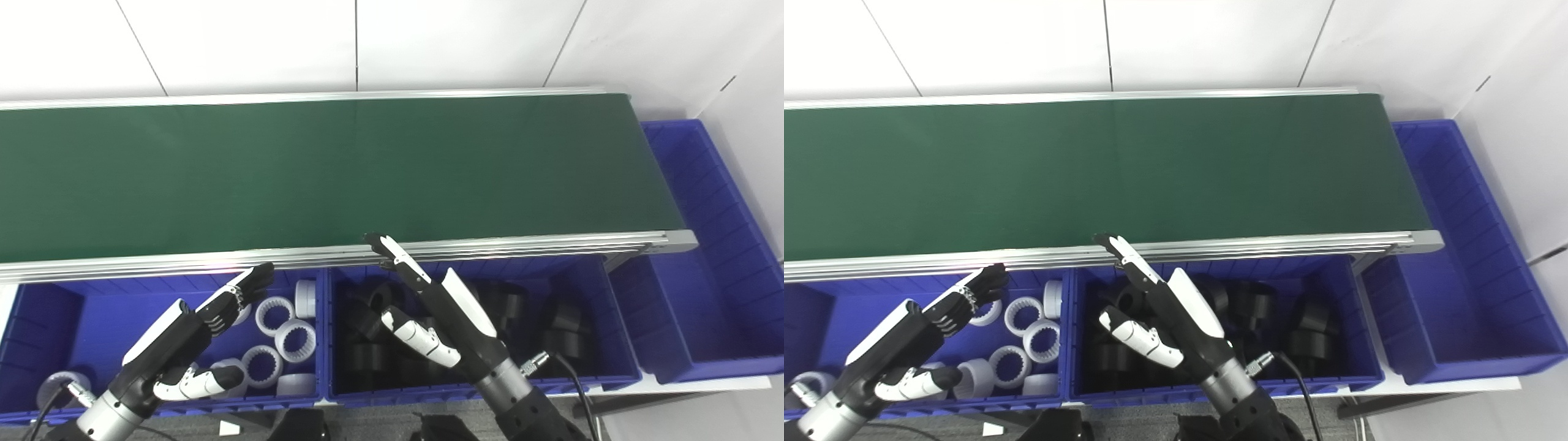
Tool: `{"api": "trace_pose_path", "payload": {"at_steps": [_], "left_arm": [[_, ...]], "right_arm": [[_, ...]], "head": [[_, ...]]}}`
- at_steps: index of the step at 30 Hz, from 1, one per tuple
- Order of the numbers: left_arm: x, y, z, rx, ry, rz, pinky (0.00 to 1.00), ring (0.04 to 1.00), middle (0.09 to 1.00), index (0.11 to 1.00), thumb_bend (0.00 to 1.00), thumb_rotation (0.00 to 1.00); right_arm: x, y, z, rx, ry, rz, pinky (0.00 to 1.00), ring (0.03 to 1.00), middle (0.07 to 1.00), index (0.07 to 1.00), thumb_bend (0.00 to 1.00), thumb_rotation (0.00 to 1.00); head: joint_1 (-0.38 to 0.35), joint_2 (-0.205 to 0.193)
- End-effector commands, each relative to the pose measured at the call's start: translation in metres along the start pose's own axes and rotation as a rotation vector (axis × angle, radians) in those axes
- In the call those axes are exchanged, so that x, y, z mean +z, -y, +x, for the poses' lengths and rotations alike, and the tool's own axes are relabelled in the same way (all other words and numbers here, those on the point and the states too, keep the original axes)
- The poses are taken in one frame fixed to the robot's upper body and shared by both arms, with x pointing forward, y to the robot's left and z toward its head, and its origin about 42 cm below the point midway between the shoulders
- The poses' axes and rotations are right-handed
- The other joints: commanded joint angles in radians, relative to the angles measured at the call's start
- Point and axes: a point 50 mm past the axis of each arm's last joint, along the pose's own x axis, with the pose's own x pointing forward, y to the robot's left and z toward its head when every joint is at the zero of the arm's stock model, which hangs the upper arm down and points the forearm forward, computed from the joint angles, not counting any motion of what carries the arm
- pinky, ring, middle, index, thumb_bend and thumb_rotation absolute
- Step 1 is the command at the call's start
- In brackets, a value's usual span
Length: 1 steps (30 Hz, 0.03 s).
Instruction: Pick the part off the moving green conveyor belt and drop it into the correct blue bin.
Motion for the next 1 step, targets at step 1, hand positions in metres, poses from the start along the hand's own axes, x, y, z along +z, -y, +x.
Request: {"api": "trace_pose_path", "payload": {"at_steps": [1], "left_arm": [[0.0099,-0.0027,0.0002,0.006,0.038,0.011,0.97,0.988,0.987,0.963,0.48,0.62]], "right_arm": [[0.0069,0.0020,0.0000,0.003,0.044,0.000,0.90,0.960,0.988,0.964,0.46,1.00]], "head": [[0.004,0.000]]}}
